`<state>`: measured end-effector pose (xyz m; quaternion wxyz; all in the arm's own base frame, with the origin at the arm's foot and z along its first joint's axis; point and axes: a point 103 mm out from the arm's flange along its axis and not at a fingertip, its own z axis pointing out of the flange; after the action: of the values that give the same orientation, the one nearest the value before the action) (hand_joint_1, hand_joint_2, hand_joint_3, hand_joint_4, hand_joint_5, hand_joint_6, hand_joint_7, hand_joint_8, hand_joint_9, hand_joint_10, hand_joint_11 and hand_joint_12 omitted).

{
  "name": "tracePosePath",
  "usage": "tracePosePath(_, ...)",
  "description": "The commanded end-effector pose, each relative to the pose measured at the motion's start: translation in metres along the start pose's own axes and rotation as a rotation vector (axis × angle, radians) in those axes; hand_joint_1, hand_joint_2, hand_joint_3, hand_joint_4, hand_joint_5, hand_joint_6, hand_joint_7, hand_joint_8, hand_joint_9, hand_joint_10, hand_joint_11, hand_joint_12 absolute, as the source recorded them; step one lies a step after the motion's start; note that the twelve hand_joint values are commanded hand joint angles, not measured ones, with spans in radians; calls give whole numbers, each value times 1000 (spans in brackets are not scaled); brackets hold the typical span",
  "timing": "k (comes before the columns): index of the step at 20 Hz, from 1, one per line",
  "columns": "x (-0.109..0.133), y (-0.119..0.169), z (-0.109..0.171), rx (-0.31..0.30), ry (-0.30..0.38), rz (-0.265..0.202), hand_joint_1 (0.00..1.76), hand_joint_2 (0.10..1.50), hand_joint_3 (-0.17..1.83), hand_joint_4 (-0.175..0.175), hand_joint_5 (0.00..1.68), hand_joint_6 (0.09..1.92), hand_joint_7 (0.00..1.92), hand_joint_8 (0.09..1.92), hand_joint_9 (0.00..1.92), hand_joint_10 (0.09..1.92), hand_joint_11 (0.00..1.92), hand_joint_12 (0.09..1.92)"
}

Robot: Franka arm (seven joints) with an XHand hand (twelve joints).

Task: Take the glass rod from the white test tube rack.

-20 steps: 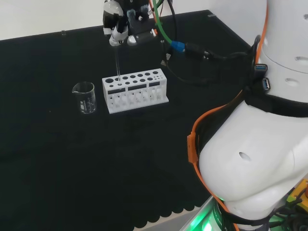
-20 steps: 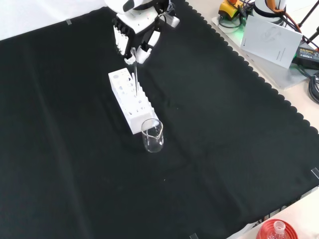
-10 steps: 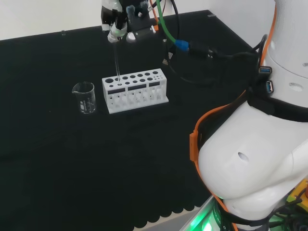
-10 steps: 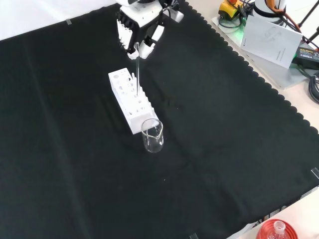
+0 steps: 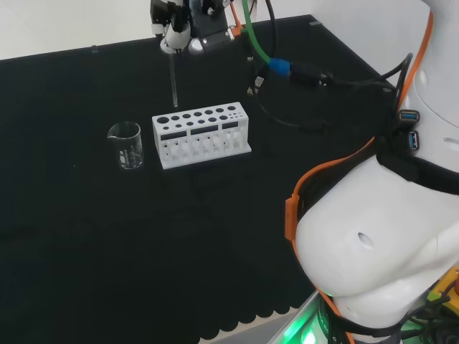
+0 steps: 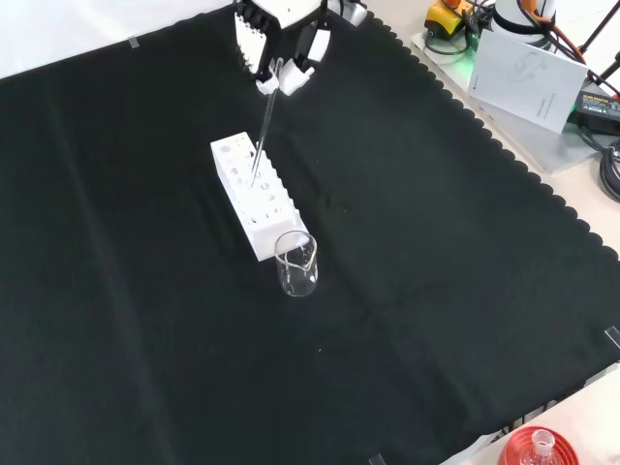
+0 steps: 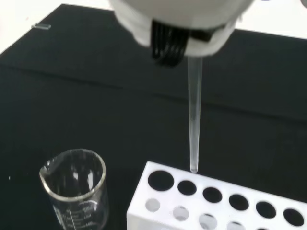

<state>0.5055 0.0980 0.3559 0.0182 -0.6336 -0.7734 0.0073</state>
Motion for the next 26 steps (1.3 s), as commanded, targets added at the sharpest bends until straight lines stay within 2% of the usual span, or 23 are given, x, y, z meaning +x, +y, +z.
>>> tracePosePath(1,2,-2,-8,-13,2,1,1435,625,761,-175,1040,819,1257,803,1282,965,1394,800)
tracePosePath(16,18,-12,-21,-28,-3,-8,1436,613,779,-175,1043,819,1257,809,1293,959,1403,797)
tracePosePath(26,18,-19,-24,-43,7,-14,1436,615,777,-175,1041,816,1256,812,1296,956,1409,796)
